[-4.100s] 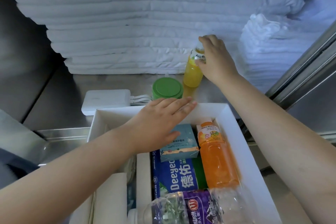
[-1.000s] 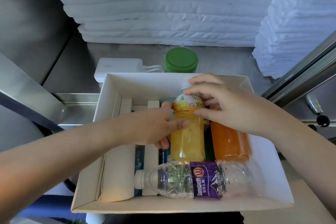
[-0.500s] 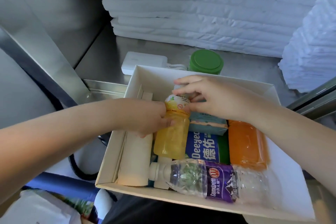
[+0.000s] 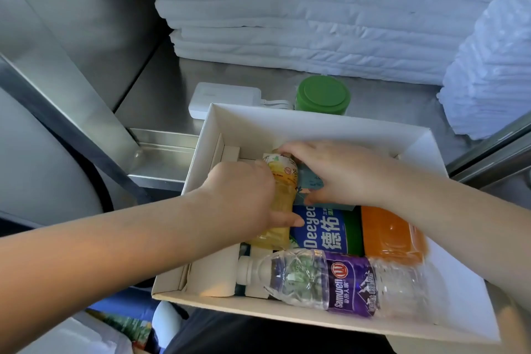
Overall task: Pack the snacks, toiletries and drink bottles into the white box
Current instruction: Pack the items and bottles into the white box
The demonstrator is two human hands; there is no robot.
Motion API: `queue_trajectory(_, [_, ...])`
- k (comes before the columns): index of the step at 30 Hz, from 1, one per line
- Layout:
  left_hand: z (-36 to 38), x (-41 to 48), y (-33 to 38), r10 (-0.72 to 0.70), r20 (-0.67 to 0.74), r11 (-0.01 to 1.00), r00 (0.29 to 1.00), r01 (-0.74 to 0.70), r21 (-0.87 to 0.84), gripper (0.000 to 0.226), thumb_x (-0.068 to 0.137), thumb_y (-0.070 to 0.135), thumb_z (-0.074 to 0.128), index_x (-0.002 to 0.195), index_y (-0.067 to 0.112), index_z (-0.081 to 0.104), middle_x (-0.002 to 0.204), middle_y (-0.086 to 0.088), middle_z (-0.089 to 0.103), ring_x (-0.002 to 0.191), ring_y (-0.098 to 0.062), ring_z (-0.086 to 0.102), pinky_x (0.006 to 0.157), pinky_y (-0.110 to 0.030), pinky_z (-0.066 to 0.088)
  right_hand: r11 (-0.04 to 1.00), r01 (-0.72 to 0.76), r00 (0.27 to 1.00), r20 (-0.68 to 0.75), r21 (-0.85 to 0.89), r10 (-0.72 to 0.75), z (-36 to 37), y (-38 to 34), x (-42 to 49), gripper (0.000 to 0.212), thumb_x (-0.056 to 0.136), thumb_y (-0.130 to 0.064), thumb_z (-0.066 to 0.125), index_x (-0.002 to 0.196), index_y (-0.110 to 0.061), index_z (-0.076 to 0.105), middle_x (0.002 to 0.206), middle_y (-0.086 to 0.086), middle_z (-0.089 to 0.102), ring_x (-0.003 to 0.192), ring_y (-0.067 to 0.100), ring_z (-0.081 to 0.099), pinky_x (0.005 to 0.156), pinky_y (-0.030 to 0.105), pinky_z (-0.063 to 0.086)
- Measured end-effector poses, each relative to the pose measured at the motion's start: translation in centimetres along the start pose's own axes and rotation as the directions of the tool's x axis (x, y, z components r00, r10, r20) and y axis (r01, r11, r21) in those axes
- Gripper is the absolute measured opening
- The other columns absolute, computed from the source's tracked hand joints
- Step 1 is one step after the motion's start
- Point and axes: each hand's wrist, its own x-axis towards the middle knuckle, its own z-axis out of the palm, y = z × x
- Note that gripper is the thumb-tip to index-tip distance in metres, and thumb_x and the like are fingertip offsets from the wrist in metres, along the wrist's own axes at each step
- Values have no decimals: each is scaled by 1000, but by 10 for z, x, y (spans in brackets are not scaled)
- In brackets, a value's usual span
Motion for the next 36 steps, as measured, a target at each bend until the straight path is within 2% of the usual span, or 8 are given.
queue_trajectory(8, [0, 3, -19, 54, 139, 970, 989, -19, -242, 50, 74, 77, 44, 88, 29, 45, 73, 11, 51, 63, -5, 50, 58, -24, 43, 990, 84, 993, -73, -117, -93, 4, -2, 13, 69, 70, -44, 76, 129, -26, 45, 118, -5, 57, 109, 15, 52, 78, 31, 42])
queue_trajectory(12, [-2, -1, -20, 56, 23, 998, 998, -57, 33, 75, 70, 84, 22, 98, 23, 52, 89, 3, 44, 78, -13, 40, 71, -30, 37, 994, 59, 994, -85, -90, -67, -5, 3, 17, 64, 68, -43, 76, 126, -32, 51, 107, -9, 56, 98, 10, 50, 71, 31, 41])
queue_trajectory(15, [0, -8, -20, 79, -5, 995, 997, -79, 60, 87, 68, 81, 9, 108, 20, 55, 100, 1, 50, 86, -15, 41, 80, -32, 38, 999, 34, 997, -63, -9, -34, -5, 3, 15, 59, 74, -40, 73, 128, -32, 50, 108, -13, 57, 96, 6, 52, 75, 30, 44])
queue_trajectory(18, [6, -15, -24, 80, -41, 996, 996, -81, -26, 104, 68, 84, 19, 146, 15, 17, 135, -1, 45, 116, -17, 47, 99, -35, 38, 996, -43, 994, -95, 84, 51, -8, 9, 9, 59, 80, -38, 70, 132, -31, 44, 114, -12, 61, 99, 7, 57, 83, 31, 49])
queue_trajectory(20, [8, -18, -29, 153, -38, 983, 988, -156, -102, 116, 66, 85, 35, 147, 20, -16, 152, 1, 23, 131, -15, 34, 105, -34, 32, 991, -77, 994, -68, 112, 85, -12, 13, 3, 59, 79, -40, 71, 132, -33, 45, 119, -13, 60, 102, 5, 56, 86, 30, 49])
queue_trajectory(23, [6, -14, -35, 251, 28, 961, 967, -246, -126, 130, 61, 83, 54, 142, 25, -29, 157, 6, 0, 139, -13, 21, 109, -34, 29, 997, -81, 997, -8, 19, 81, -9, 11, -1, 58, 77, -50, 68, 129, -32, 48, 122, -11, 57, 105, 8, 53, 84, 29, 46])
queue_trajectory(28, [7, -4, -36, 275, 20, 957, 961, -272, -104, 130, 50, 84, 59, 145, 23, -6, 146, 3, 26, 129, -14, 32, 106, -32, 34, 997, -74, 997, 17, 10, 73, 0, 3, 2, 56, 78, -60, 60, 121, -26, 51, 112, -8, 60, 92, 10, 56, 72, 28, 46])
queue_trajectory(36, [7, 1, -37, 157, 21, 978, 987, -153, -143, 87, 60, 85, 43, 114, 19, 28, 108, 2, 49, 89, -11, 43, 73, -22, 36, 983, -1, 1000, -17, 186, 4, 2, -2, 9, 56, 82, -47, 65, 128, -24, 42, 125, -5, 59, 107, 9, 56, 87, 31, 49])
